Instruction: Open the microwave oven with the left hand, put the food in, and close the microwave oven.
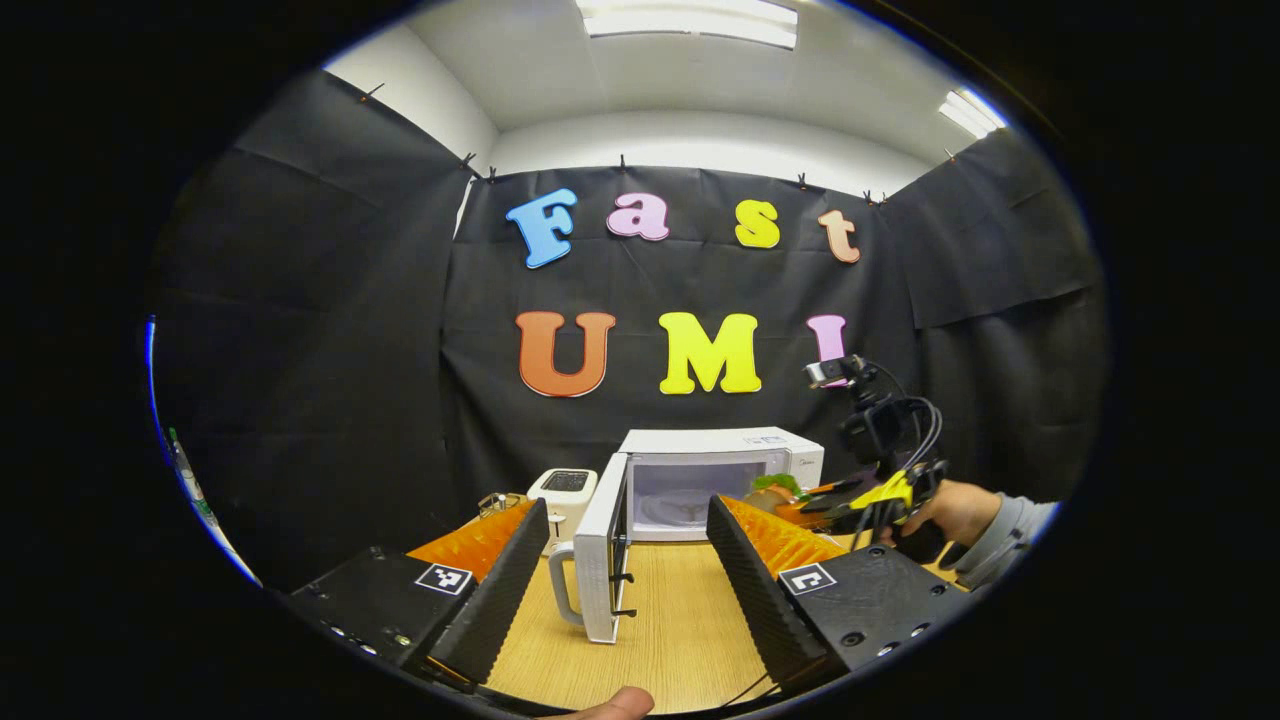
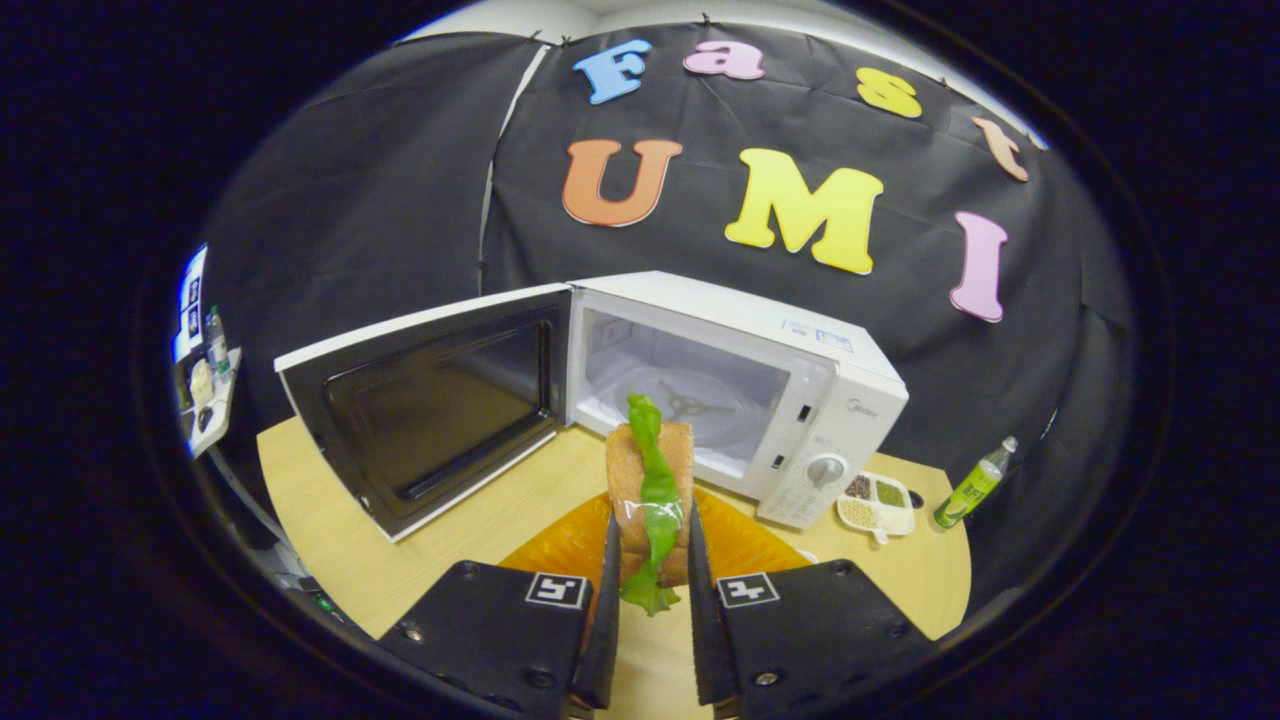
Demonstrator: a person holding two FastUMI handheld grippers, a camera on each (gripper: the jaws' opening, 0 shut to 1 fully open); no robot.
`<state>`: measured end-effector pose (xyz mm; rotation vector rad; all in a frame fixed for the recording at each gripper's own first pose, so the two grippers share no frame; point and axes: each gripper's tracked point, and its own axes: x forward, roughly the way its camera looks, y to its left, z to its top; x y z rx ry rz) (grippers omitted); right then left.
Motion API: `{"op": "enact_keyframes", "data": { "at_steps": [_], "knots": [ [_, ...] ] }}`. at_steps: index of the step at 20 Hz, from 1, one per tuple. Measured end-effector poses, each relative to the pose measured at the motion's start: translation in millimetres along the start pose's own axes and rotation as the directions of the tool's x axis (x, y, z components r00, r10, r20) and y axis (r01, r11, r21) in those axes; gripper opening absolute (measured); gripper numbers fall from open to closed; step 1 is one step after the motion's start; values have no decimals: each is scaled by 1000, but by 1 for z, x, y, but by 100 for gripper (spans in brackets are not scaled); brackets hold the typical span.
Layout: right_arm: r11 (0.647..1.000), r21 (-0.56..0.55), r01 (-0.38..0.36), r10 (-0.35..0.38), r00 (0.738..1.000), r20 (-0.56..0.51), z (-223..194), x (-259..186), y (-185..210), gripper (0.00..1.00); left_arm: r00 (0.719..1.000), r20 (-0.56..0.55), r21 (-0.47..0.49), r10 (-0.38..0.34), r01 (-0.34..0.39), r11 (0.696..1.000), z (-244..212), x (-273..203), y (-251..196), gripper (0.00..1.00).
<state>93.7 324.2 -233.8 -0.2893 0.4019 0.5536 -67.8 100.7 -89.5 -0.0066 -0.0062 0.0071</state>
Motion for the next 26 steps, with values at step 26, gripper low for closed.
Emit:
{"op": "enact_keyframes", "data": {
  "at_steps": [26],
  "knots": [
    [427,899,100,-417,904,98,50,285,-52,36,990,-35,-11,138,-139,990,-30,60,99,95]
  ]
}}
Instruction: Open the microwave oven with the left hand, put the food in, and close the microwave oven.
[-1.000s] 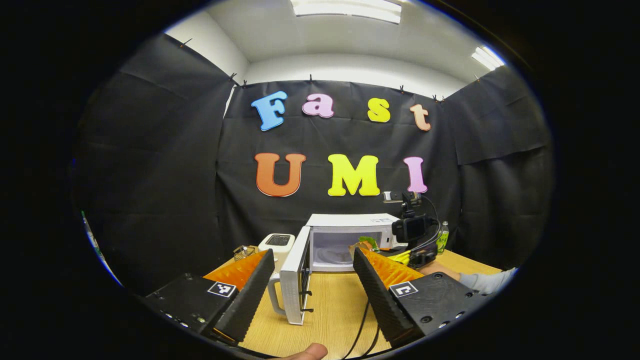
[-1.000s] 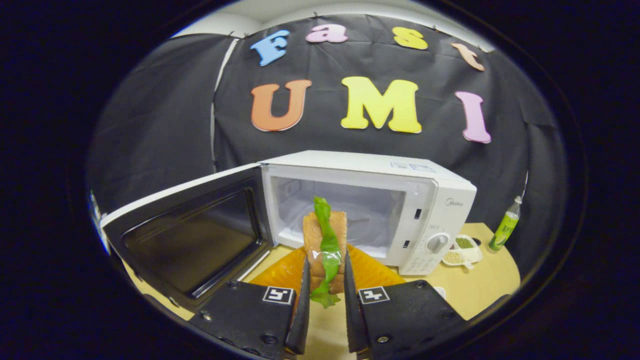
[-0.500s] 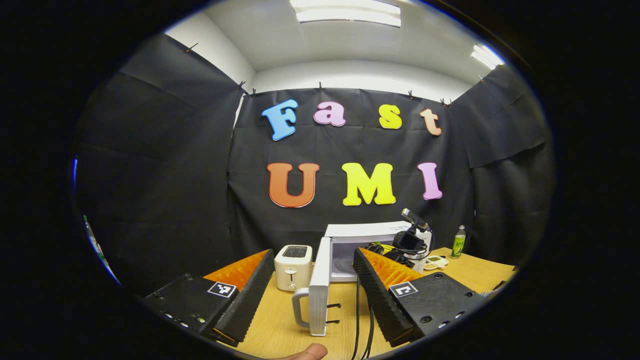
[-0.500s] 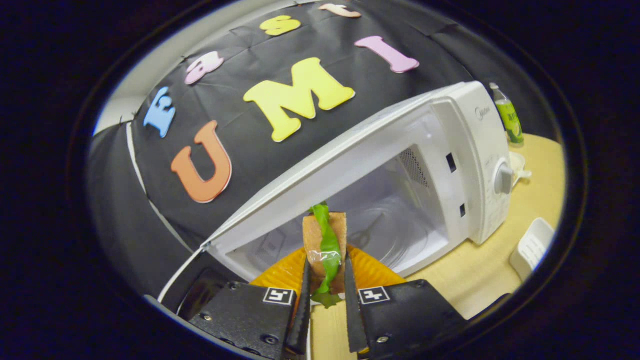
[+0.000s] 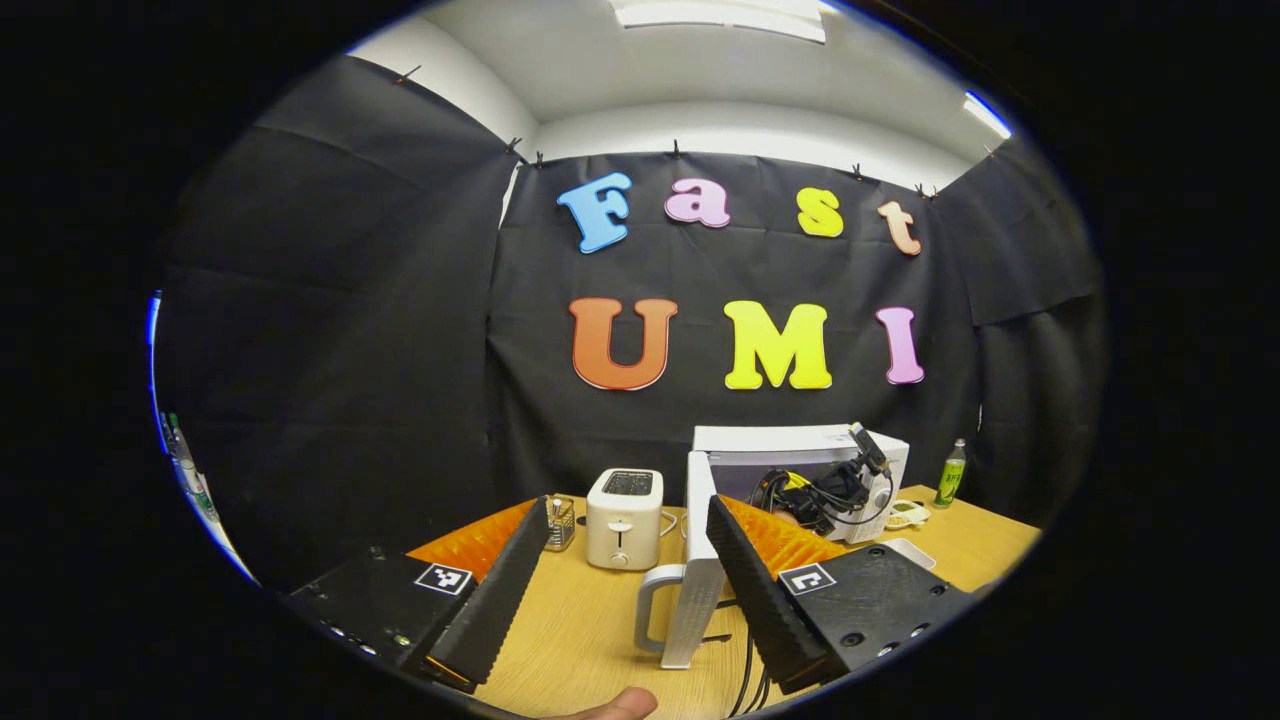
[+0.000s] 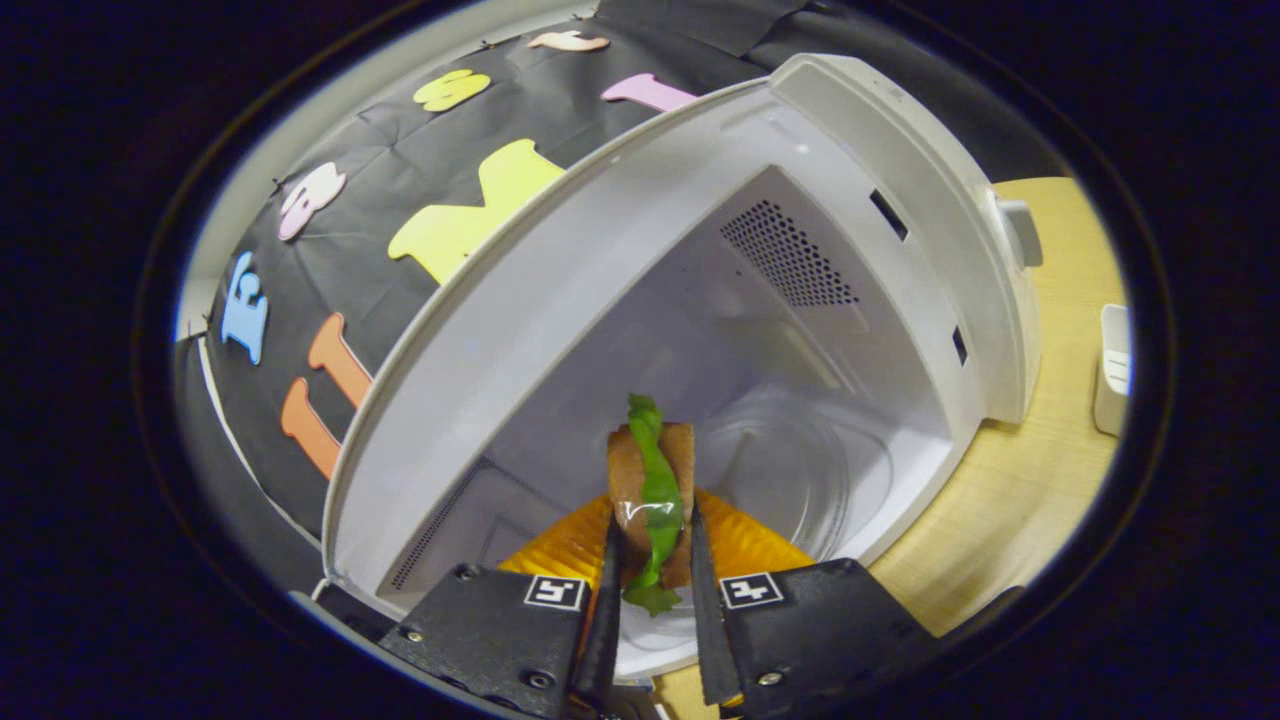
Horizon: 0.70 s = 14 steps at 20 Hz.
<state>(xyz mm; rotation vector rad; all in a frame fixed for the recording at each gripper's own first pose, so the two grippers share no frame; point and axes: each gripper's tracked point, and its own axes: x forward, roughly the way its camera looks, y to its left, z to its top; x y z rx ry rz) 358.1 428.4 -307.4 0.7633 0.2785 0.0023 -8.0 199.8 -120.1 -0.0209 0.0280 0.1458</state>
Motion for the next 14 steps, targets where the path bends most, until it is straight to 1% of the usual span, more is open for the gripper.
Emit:
{"op": "enact_keyframes", "data": {
  "at_steps": [2,5,6,7,8,9,10,11,12,13,14],
  "knots": [
    [1000,-29,1,-1,1000,9,1,3,-3,38,1000,-7,2,8,-8,1000,-2,0,2,95],
    [995,-83,46,-43,999,29,1,9,-17,44,1000,-12,1,10,-10,1000,-1,0,1,95],
    [992,-112,65,-62,998,30,1,9,-24,35,1000,-11,5,14,-13,1000,0,-1,1,95],
    [988,-137,74,-69,997,40,2,10,-27,39,1000,-13,11,16,-16,1000,-1,-3,2,95],
    [981,-173,91,-85,995,46,3,11,-32,54,1000,-20,16,18,-18,1000,-3,-5,4,95],
    [972,-207,110,-101,993,54,4,11,-39,51,999,-27,22,23,-22,1000,-5,-6,6,95],
    [967,-226,115,-103,993,66,6,11,-42,66,999,-36,27,28,-27,999,-8,-7,8,95],
    [958,-259,120,-105,992,72,6,11,-44,63,998,-47,30,36,-34,999,-11,-9,11,95],
    [941,-311,137,-123,990,64,4,9,-51,67,998,-50,33,41,-40,999,-12,-11,13,95],
    [924,-351,153,-141,988,59,2,7,-56,78,998,-50,36,48,-46,998,-12,-12,16,84],
    [912,-379,154,-143,988,57,1,4,-59,94,997,-50,40,54,-52,998,-11,-13,19,84]
  ]
}}
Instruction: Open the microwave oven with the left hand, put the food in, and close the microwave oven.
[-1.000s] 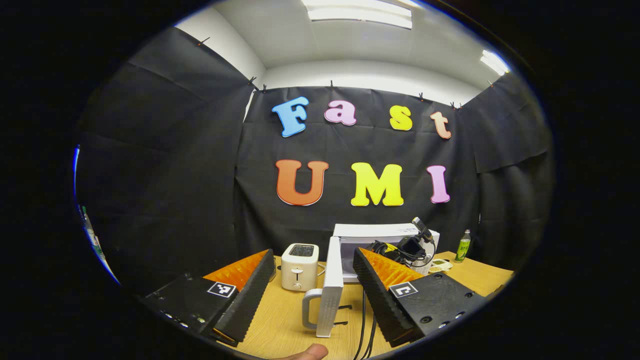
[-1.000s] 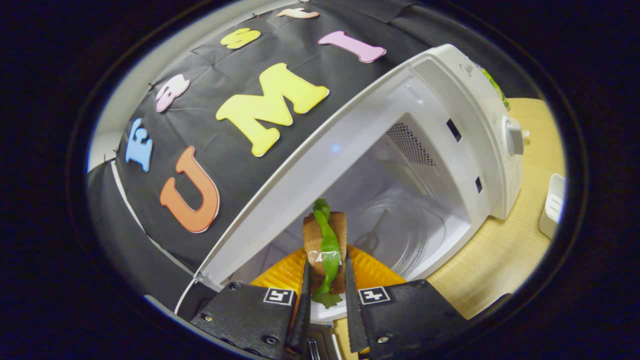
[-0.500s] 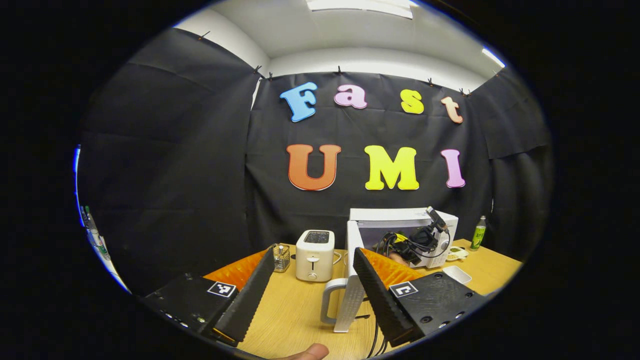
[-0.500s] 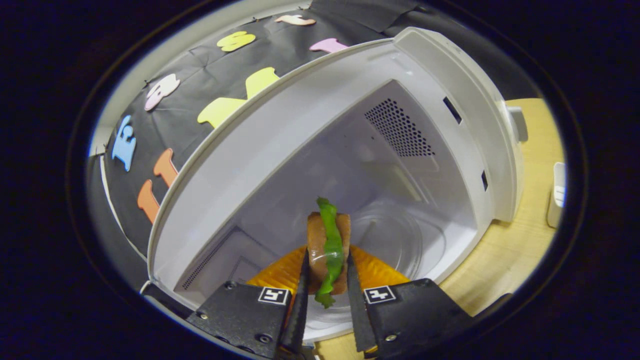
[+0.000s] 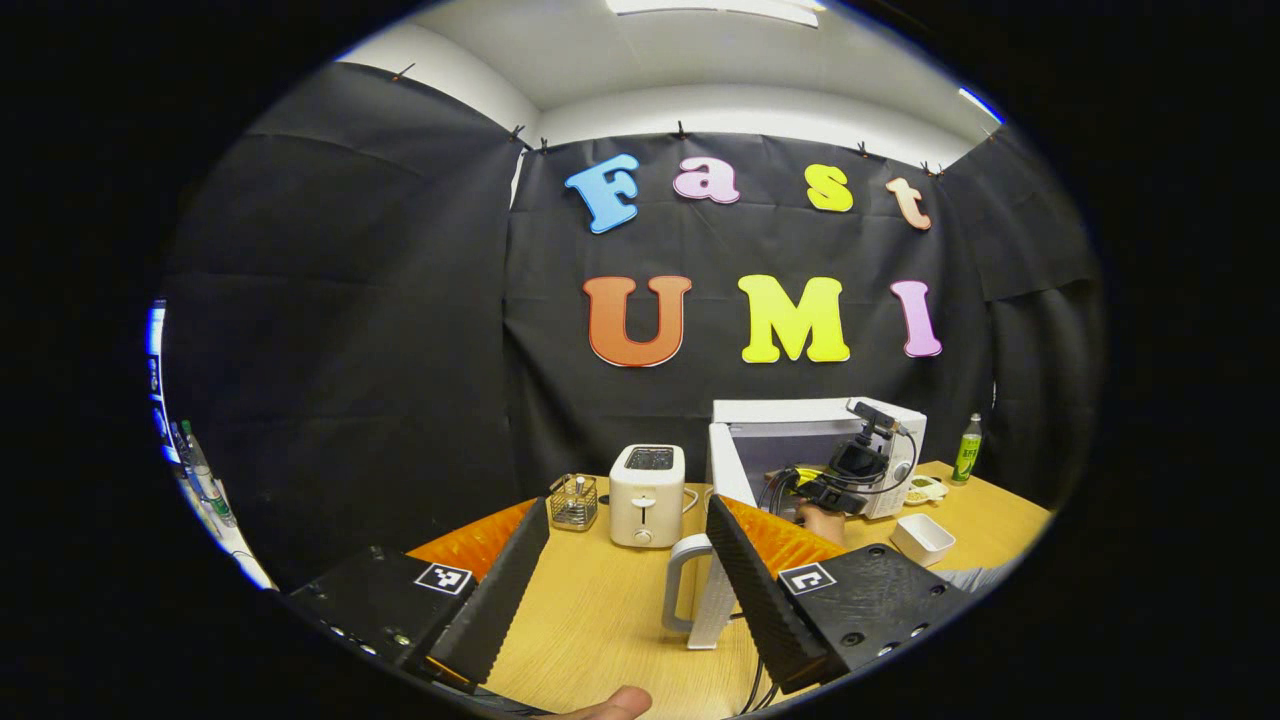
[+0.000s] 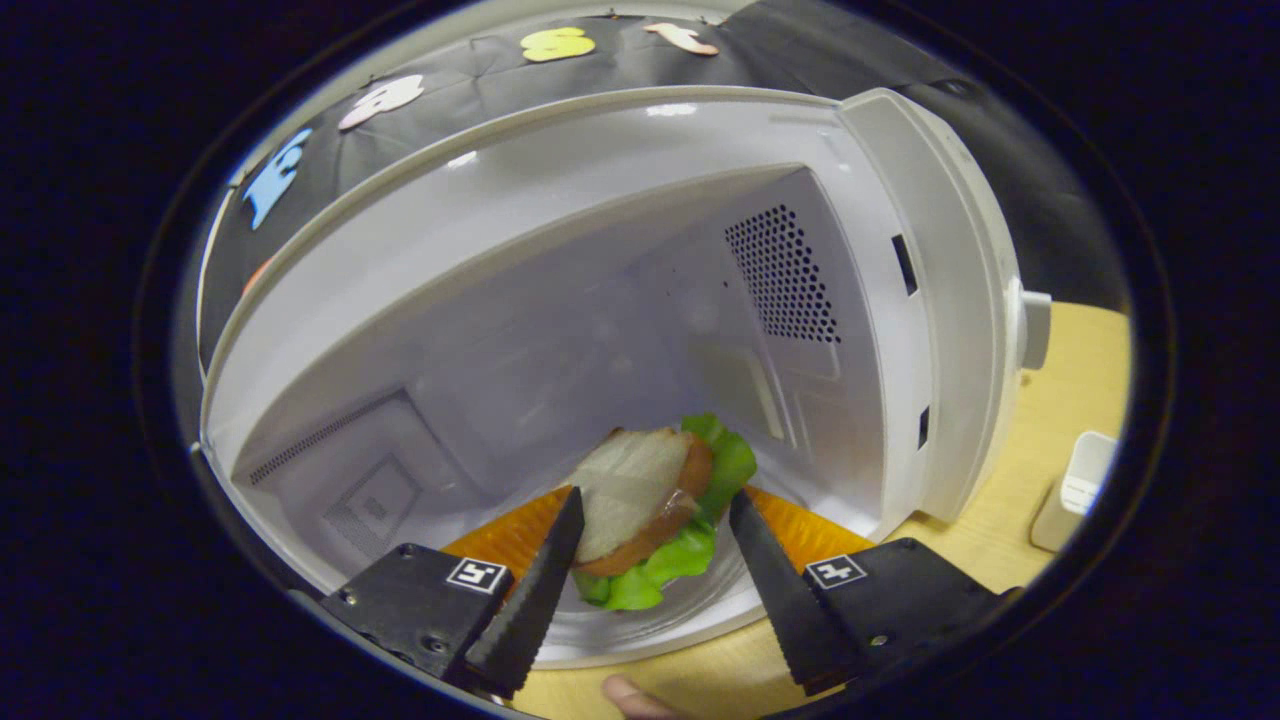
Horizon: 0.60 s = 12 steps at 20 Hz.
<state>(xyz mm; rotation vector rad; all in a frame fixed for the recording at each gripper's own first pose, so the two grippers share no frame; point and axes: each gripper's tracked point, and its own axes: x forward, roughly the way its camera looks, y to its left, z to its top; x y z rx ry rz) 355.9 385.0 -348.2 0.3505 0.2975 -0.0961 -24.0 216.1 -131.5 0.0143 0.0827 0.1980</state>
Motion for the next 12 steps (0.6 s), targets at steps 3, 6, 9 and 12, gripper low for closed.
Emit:
{"op": "enact_keyframes", "data": {
  "at_steps": [3,6,9,12],
  "knots": [
    [997,-62,-36,36,999,-5,1,-19,-3,89,1000,5,3,9,-9,1000,0,-5,7,95],
    [989,-132,-70,69,997,-16,8,-46,-9,98,1000,4,6,13,-13,1000,-4,-9,16,95],
    [977,-168,-130,129,992,-17,24,-90,-15,98,1000,-4,2,12,-12,1000,-9,-10,24,95],
    [948,-207,-240,246,969,-1,55,-153,-16,98,1000,13,-12,-11,11,1000,-12,-4,27,84]
  ]
}}
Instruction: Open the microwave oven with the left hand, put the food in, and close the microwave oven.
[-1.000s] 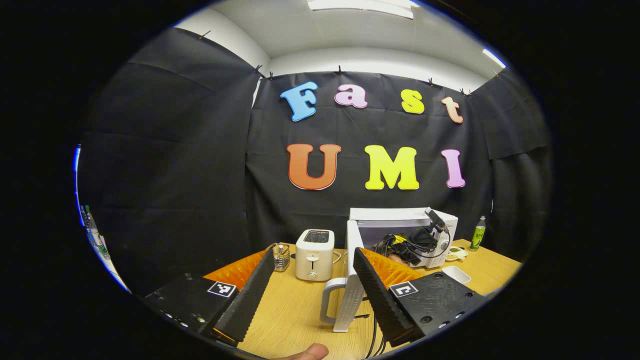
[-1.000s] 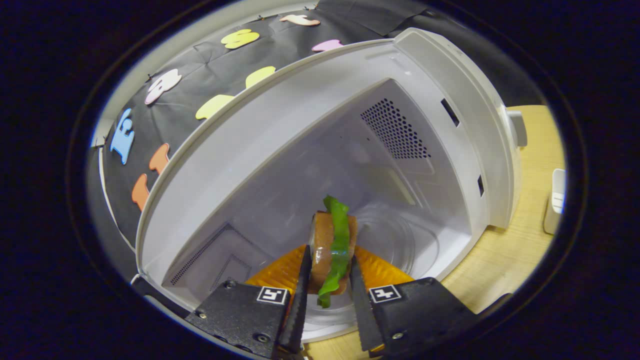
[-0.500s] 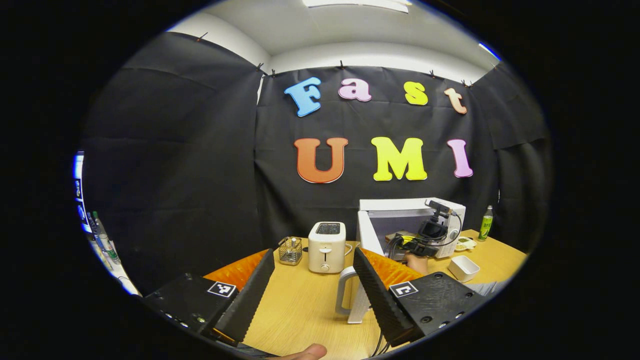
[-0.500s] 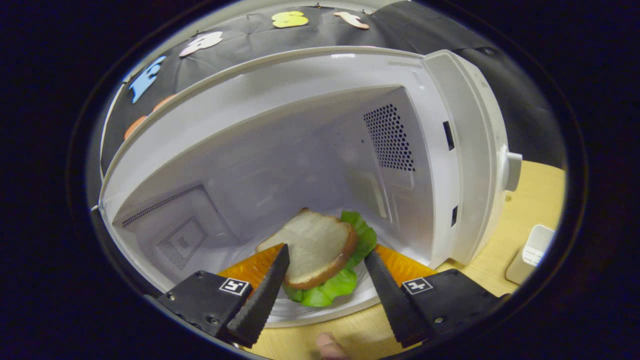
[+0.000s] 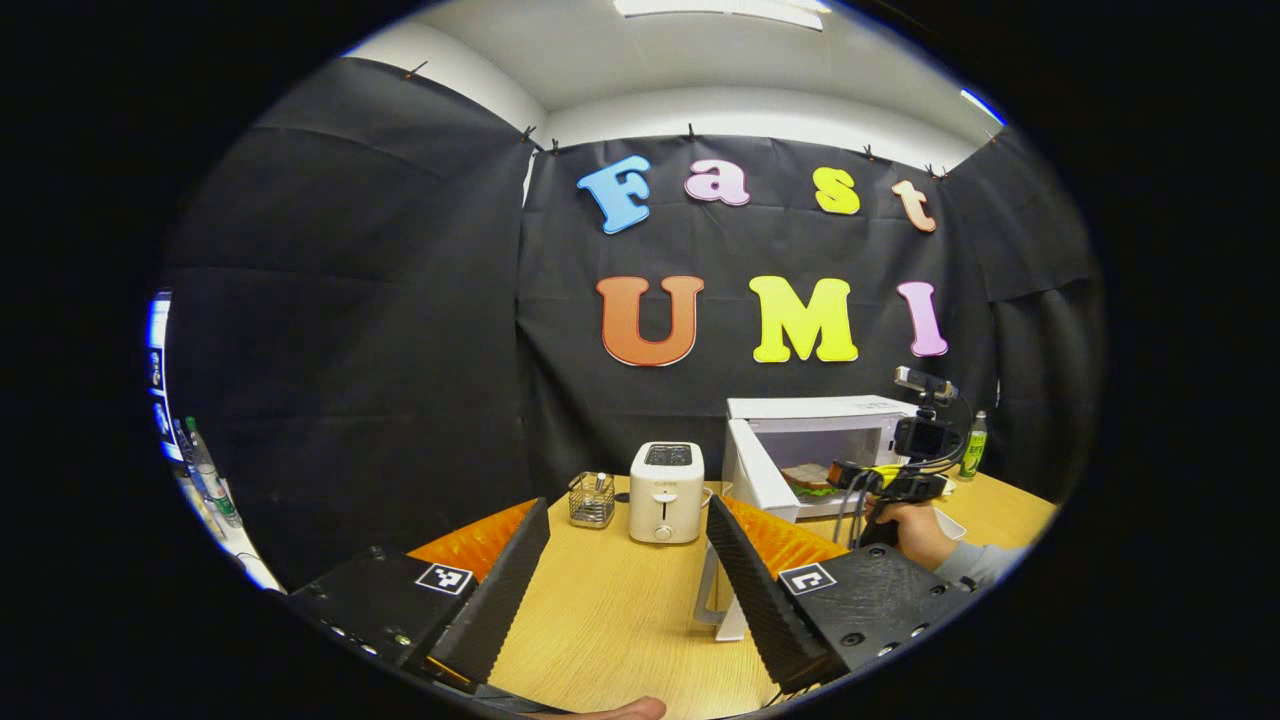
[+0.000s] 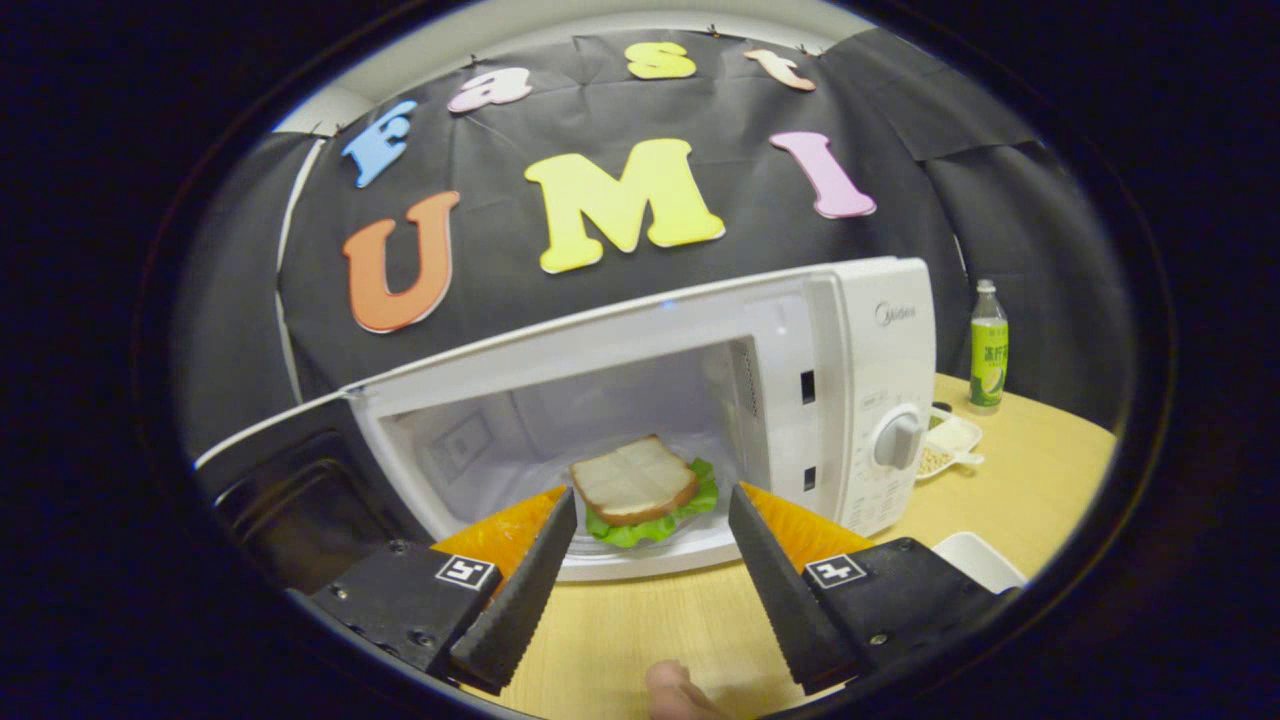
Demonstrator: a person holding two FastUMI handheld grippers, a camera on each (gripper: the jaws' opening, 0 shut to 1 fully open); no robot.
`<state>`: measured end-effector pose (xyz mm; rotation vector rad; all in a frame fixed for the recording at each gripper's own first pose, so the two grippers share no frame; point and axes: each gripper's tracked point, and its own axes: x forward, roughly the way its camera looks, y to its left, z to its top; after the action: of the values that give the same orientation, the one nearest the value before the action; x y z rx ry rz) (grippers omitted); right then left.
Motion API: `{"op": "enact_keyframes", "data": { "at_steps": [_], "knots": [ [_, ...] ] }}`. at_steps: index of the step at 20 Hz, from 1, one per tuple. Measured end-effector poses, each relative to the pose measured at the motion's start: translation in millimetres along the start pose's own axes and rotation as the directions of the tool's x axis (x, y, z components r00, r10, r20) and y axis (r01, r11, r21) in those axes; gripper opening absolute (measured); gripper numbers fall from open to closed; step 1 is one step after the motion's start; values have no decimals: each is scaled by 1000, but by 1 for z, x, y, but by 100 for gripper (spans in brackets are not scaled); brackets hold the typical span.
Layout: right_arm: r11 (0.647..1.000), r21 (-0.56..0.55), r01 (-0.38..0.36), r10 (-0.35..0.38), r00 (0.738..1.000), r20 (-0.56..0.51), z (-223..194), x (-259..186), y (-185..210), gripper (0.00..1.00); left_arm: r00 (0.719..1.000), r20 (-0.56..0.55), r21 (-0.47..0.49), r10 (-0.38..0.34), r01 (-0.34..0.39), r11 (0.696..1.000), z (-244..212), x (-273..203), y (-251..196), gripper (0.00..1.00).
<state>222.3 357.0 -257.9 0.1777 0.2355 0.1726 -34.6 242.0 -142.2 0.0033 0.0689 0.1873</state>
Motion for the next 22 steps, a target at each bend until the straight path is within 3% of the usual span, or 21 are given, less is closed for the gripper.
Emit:
{"op": "enact_keyframes", "data": {
  "at_steps": [1,2,3,4,5,6,7,8,9,10,12,13,15,19,20,22],
  "knots": [
    [999,-22,-34,34,999,20,11,-20,2,91,1000,9,-5,6,-6,1000,-1,3,6,82],
    [997,-54,-59,61,997,39,23,-41,2,91,1000,15,-14,7,-7,1000,-2,5,10,77],
    [993,-89,-73,78,995,57,33,-63,-2,90,1000,16,-28,-19,19,999,-7,7,5,67],
    [991,-111,-77,86,993,79,45,-83,-6,98,999,15,-48,-41,41,998,-9,8,3,59],
    [989,-124,-84,96,991,98,56,-104,-9,90,998,8,-62,-62,63,996,-14,11,1,51],
    [987,-131,-93,108,988,112,66,-122,-11,91,998,9,-70,-70,70,995,-18,15,1,62],
    [984,-146,-100,118,986,121,76,-143,-16,90,998,1,-72,-64,63,995,-24,19,7,33],
    [983,-155,-96,118,984,136,86,-160,-22,91,999,2,-67,-54,54,996,-27,24,12,26],
    [982,-167,-92,118,982,149,96,-178,-28,98,999,-2,-59,-47,46,997,-31,26,15,20],
    [981,-174,-89,118,980,162,106,-195,-35,91,999,0,-51,-47,47,998,-33,29,16,0],
    [981,-178,-77,109,978,178,121,-225,-52,90,998,-11,-46,-69,68,997,-41,34,13,1],
    [980,-184,-79,112,978,177,125,-238,-58,98,998,-7,-44,-67,67,997,-45,22,11,0],
    [977,-205,-65,102,979,175,133,-260,-75,98,993,-26,-43,-111,110,993,-58,47,2,0],
    [974,-216,-67,104,981,164,138,-298,-102,98,989,-67,-40,-131,128,991,-91,74,-10,0],
    [973,-219,-75,112,981,160,138,-307,-108,92,987,-87,-40,-138,135,990,-102,80,-14,0],
    [972,-221,-83,121,979,165,140,-319,-118,91,980,-96,-48,-176,172,984,-111,85,-30,0]
  ]
}}
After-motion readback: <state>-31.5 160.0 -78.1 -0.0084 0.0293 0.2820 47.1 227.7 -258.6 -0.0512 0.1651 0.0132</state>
